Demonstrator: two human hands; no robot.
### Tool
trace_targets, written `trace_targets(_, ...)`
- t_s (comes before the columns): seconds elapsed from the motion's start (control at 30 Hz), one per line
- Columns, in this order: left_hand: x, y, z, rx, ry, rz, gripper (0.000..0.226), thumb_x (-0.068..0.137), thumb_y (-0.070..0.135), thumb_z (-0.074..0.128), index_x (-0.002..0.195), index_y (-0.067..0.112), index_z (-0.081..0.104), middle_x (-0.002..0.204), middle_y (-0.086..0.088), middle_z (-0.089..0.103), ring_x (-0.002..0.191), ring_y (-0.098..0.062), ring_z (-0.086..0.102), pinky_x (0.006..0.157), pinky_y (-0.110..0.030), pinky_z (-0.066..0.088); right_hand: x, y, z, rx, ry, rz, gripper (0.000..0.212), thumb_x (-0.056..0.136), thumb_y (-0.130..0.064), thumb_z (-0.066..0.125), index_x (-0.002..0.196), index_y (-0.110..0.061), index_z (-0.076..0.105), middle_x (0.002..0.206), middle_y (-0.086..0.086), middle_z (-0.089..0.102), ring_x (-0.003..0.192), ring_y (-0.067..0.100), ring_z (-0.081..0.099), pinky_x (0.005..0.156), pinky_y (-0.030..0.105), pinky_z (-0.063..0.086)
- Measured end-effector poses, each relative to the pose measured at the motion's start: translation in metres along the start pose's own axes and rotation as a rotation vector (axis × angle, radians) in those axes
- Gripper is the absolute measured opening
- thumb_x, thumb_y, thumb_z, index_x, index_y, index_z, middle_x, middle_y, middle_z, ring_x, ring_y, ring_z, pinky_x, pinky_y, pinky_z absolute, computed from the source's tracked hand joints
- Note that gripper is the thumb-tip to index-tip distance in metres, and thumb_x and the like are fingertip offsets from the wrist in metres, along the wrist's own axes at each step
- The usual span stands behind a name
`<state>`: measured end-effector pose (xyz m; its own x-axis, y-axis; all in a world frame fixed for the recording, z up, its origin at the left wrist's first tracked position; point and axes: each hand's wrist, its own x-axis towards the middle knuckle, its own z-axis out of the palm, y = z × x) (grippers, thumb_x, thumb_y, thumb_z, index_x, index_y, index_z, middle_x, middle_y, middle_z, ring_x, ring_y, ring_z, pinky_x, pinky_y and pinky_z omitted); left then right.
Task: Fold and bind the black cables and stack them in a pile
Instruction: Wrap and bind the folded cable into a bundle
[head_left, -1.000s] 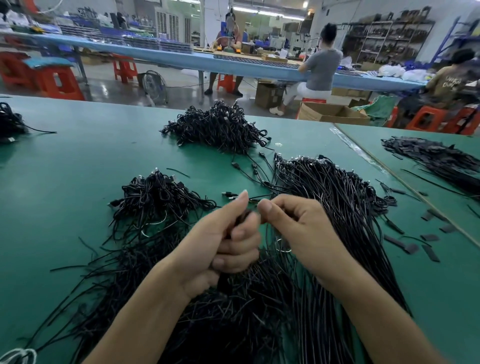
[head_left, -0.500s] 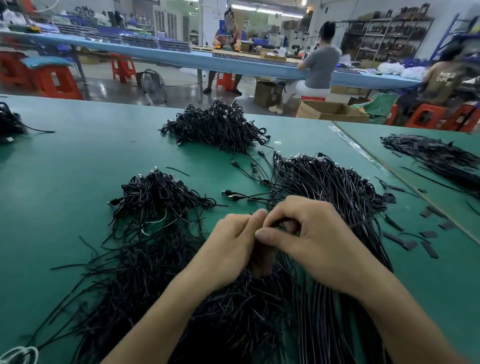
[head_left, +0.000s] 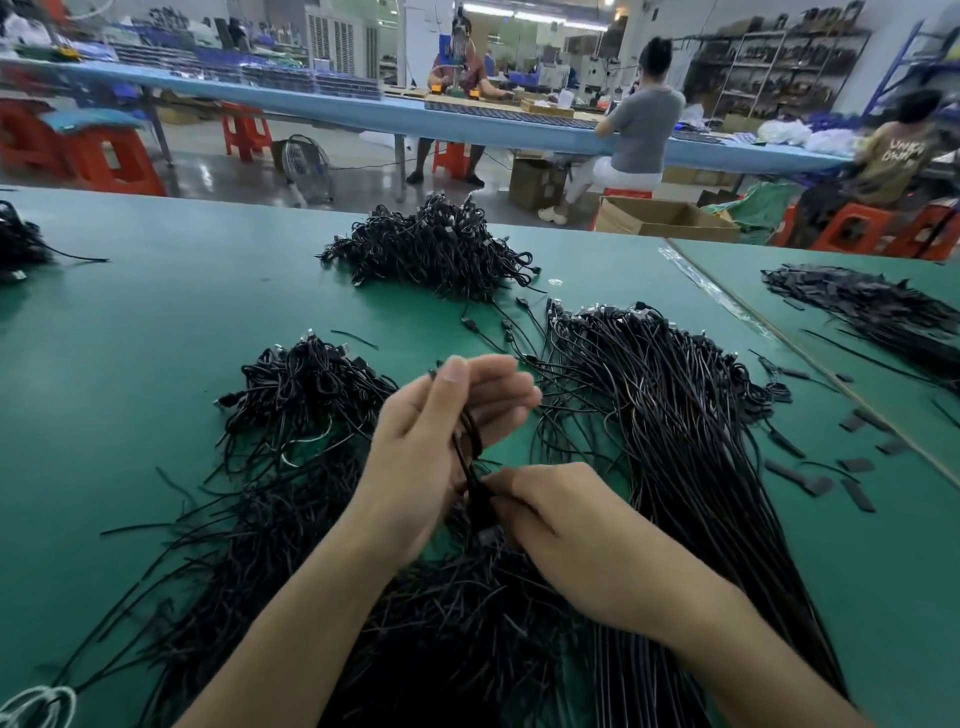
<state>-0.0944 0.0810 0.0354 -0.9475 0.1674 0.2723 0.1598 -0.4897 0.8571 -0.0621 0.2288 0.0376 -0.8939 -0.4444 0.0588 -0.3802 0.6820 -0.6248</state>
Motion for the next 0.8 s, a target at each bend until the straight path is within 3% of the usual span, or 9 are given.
trace_targets(0.1, -0.003, -0.011, -0.001, 0.588, -0.037, 0.09, 0.029, 0.102, 0.03, 0.044, 0.103, 0.018, 0.071, 0.095, -0.001, 0.076, 0.092, -0.012, 0.072, 0.081, -0.026, 0.058, -0.006, -0.003, -0.012, -0.109, -0.027, -0.055, 0.019, 0.099, -0.035, 0.043, 0.09, -0.031, 0.059, 0.08, -0.016, 0.058, 0.073, 0.008, 0.058, 0.068, 0.035, 0.051)
trace_targets(0.17, -0.006, -0.011, 0.001, 0.777, -0.158, 0.01, 0.04, 0.103, 0.037, 0.042, 0.08, 0.02, 0.07, 0.073, 0.004, 0.07, 0.066, -0.013, 0.065, 0.063, -0.032, 0.053, -0.009, -0.005, -0.023, -0.096, 0.04, -0.09, 0.019, 0.094, -0.037, 0.05, 0.082, -0.029, 0.061, 0.08, -0.017, 0.061, 0.075, 0.008, 0.06, 0.071, 0.038, 0.053)
trace_targets(0.23, -0.008, -0.008, 0.005, 0.706, -0.231, -0.111, 0.053, 0.101, 0.045, 0.037, 0.061, 0.02, 0.06, 0.054, 0.005, 0.06, 0.049, -0.012, 0.054, 0.05, -0.027, 0.042, -0.009, -0.004, -0.033, -0.028, 0.118, -0.114, 0.019, 0.09, -0.036, 0.061, 0.075, -0.026, 0.066, 0.075, -0.014, 0.068, 0.073, 0.008, 0.066, 0.07, 0.036, 0.054)
trace_targets(0.37, -0.011, 0.003, 0.005, 0.533, -0.313, -0.348, 0.065, 0.097, 0.058, 0.032, 0.058, 0.019, 0.064, 0.042, 0.004, 0.049, 0.034, -0.011, 0.046, 0.038, -0.018, 0.035, -0.007, 0.0, -0.039, 0.244, 0.256, -0.128, 0.015, 0.085, -0.027, 0.077, 0.076, -0.021, 0.066, 0.066, -0.001, 0.07, 0.064, 0.017, 0.068, 0.067, 0.041, 0.055)
trace_targets(0.43, -0.01, 0.008, 0.001, 0.459, -0.368, -0.388, 0.062, 0.096, 0.062, 0.034, 0.054, 0.021, 0.057, 0.04, 0.007, 0.039, 0.032, -0.008, 0.038, 0.037, -0.016, 0.03, -0.006, 0.002, -0.039, 0.307, 0.31, -0.123, 0.017, 0.082, -0.029, 0.08, 0.079, -0.02, 0.065, 0.068, 0.001, 0.067, 0.062, 0.018, 0.062, 0.062, 0.036, 0.052)
trace_targets(0.6, -0.012, 0.016, -0.007, 0.155, -0.507, -0.494, 0.054, 0.099, 0.055, 0.045, 0.055, 0.025, 0.043, 0.043, 0.006, 0.041, 0.035, -0.008, 0.043, 0.034, -0.015, 0.029, -0.005, 0.001, -0.043, 0.488, 0.146, -0.13, 0.012, 0.084, -0.027, 0.074, 0.083, -0.023, 0.063, 0.074, -0.004, 0.063, 0.07, 0.011, 0.057, 0.064, 0.024, 0.047)
trace_targets(0.7, -0.011, 0.013, -0.002, 0.245, -0.418, -0.444, 0.055, 0.098, 0.054, 0.047, 0.052, 0.025, 0.044, 0.05, -0.001, 0.052, 0.043, -0.013, 0.055, 0.039, -0.016, 0.04, -0.004, 0.002, -0.044, 0.401, 0.179, -0.107, 0.012, 0.088, -0.021, 0.074, 0.084, -0.022, 0.062, 0.078, 0.003, 0.067, 0.07, 0.022, 0.061, 0.066, 0.036, 0.052)
trace_targets(0.8, -0.007, 0.0, 0.003, 0.527, -0.229, -0.212, 0.054, 0.091, 0.053, 0.044, 0.047, 0.022, 0.041, 0.052, -0.001, 0.047, 0.048, -0.018, 0.047, 0.047, -0.024, 0.04, -0.003, 0.002, -0.04, 0.279, 0.266, -0.083, 0.014, 0.089, -0.018, 0.072, 0.083, -0.023, 0.061, 0.075, 0.005, 0.065, 0.07, 0.029, 0.06, 0.067, 0.048, 0.053)
